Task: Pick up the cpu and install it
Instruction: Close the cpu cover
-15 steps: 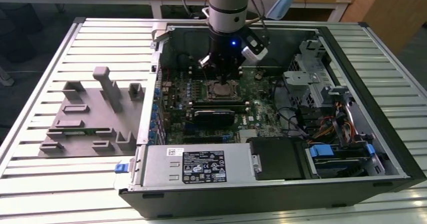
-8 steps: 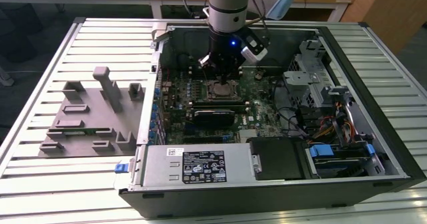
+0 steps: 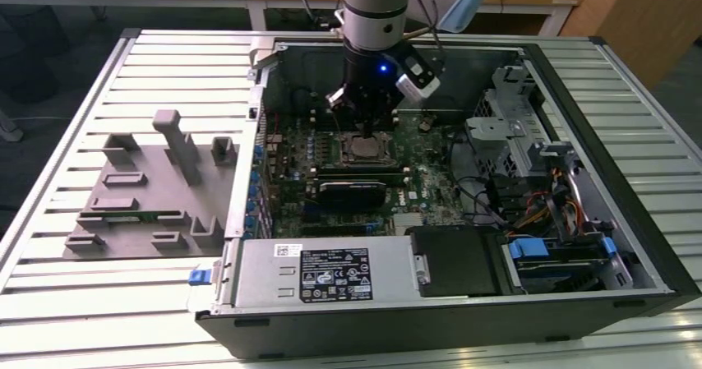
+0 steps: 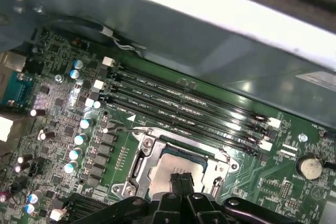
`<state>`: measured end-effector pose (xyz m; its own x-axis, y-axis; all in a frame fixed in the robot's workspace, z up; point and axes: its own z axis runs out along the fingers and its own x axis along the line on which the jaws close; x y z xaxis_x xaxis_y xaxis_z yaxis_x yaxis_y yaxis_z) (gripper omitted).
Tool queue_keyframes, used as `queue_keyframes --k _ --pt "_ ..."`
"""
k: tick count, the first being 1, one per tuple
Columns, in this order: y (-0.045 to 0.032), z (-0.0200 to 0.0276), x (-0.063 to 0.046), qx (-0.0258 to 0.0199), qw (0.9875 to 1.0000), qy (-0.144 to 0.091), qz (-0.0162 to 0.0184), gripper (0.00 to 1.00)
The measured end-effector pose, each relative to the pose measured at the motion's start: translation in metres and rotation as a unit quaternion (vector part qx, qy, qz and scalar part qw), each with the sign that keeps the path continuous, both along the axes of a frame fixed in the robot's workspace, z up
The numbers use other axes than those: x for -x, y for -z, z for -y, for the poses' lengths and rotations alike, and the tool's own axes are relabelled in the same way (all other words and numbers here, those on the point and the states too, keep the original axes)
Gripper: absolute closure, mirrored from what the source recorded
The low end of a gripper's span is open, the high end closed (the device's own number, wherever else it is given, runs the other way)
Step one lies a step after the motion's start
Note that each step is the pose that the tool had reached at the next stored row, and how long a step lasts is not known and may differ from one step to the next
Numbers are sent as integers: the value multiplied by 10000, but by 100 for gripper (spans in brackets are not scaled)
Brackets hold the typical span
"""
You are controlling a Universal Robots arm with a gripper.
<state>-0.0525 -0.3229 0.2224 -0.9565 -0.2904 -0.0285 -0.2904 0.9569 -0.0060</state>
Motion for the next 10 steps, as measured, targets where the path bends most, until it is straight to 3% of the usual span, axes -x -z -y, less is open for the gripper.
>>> queue_keyframes --k 2,10 --pt "0 0 0 0 9999 104 0 89" --pt "0 0 0 0 9999 107 0 89"
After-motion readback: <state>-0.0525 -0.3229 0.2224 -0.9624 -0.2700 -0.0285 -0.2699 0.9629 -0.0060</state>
